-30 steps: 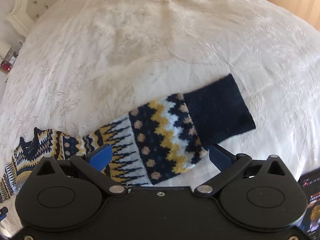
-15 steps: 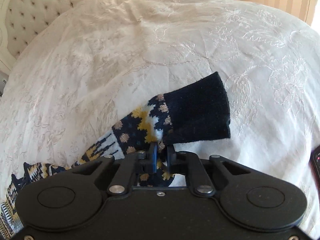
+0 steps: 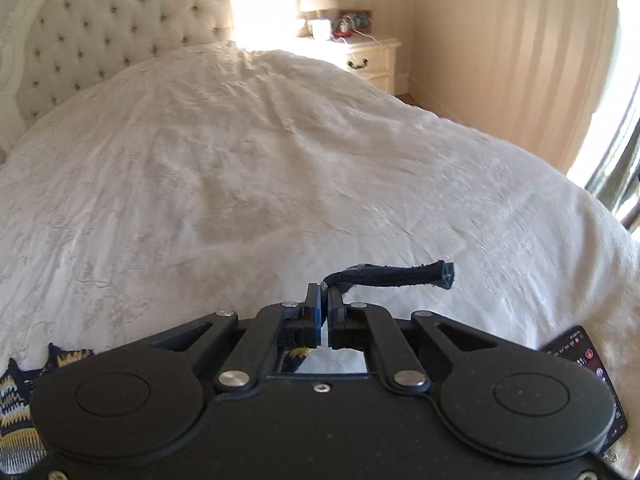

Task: Fold small clothes
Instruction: 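Lift the sleeve and fold it across the sweater body with the right tool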

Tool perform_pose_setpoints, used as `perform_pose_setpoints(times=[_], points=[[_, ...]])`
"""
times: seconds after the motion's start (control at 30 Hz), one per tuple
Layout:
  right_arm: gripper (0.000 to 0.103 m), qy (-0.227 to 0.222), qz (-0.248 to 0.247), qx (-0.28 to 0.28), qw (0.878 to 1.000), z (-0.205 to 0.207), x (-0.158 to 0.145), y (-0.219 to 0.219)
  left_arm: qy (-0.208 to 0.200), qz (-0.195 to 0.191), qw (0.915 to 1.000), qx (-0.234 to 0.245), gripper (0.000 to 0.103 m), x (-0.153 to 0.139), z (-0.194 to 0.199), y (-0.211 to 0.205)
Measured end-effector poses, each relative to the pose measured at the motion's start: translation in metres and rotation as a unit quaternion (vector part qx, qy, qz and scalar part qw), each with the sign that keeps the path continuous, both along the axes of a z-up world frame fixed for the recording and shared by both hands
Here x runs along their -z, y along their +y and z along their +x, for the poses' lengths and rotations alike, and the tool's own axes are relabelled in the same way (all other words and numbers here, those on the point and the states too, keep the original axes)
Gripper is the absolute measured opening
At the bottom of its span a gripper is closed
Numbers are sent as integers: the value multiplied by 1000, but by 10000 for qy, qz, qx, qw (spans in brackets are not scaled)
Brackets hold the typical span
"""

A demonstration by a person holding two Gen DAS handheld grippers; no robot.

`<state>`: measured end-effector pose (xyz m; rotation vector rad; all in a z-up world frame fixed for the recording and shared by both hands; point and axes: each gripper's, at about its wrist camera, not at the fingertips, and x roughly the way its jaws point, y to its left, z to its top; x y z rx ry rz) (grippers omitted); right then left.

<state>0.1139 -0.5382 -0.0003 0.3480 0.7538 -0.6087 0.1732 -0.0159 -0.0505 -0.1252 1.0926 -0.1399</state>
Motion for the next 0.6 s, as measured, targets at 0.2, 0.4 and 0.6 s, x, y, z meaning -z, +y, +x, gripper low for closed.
perform_pose_setpoints(times=[0.2,0.4,0.6], points=[[9,-414,-118,-1189,9920,49,-33,103,-106,43,9999,81,87,-3,2,34],[9,-656,119,-2331,9702,105,-23,220,-93,69,9999,70,87,0,7,71],[9,-429,650,-3101,9475,151,33,320,-73,175,9998,1,87,6,12,107]])
